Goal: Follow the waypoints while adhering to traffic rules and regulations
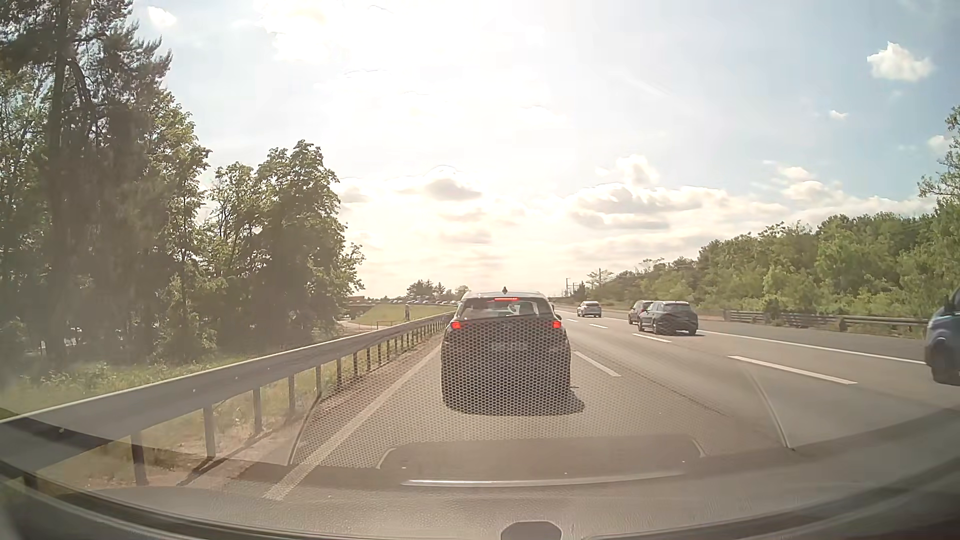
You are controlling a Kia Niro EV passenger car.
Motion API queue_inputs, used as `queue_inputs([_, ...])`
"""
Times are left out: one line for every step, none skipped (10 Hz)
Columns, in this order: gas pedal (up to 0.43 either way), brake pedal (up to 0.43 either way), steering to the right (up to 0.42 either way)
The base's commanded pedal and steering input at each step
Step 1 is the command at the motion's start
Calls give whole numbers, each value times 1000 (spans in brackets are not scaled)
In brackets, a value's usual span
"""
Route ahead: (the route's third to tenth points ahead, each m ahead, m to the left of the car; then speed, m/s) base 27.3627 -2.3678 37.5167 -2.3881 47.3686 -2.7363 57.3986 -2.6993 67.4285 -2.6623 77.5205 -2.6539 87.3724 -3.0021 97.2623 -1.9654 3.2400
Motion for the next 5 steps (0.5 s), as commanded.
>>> queue_inputs([0,0,18])
queue_inputs([0,0,19])
queue_inputs([0,0,19])
queue_inputs([0,0,18])
queue_inputs([0,0,18])
